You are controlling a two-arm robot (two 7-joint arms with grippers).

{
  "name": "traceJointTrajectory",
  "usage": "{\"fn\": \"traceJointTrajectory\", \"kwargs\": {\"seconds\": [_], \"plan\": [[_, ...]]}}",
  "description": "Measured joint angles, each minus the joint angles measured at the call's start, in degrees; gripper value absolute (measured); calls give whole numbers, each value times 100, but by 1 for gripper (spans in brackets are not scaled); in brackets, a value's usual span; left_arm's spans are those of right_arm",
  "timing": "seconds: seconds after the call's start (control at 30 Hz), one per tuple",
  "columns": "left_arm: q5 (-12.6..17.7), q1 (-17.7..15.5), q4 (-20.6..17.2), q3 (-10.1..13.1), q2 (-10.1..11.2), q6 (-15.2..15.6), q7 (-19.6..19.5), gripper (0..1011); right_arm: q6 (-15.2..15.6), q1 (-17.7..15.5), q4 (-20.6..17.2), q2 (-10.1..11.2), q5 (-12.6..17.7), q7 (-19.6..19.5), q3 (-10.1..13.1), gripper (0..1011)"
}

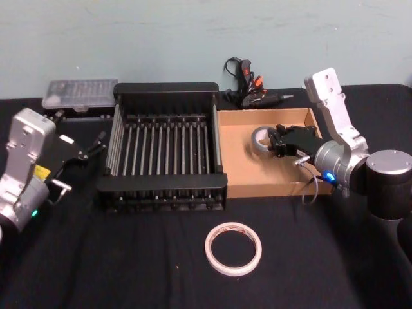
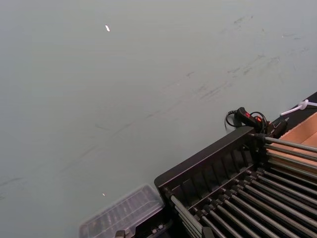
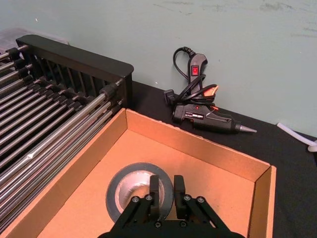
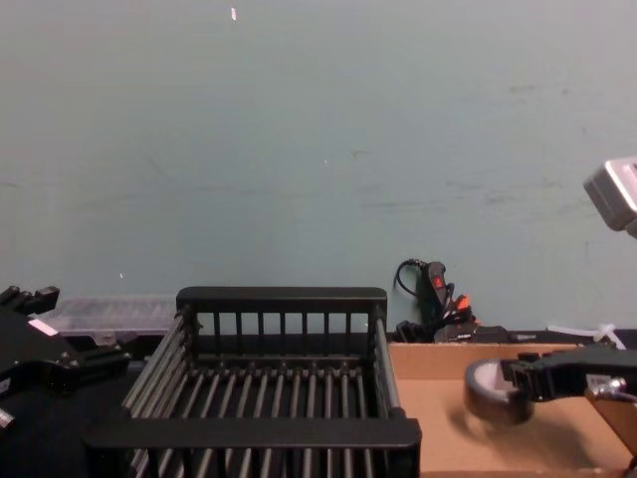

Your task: Pick up the white tape and place it into the black box , Pick up the silver tape and place it into the brown box.

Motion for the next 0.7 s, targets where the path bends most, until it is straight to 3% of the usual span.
{"fn": "traceJointTrajectory", "kwargs": {"seconds": [0.7], "plan": [[0, 0, 0, 0, 0, 0, 0, 1001, 0, -16, -31, 13, 27, 5, 8, 799]]}}
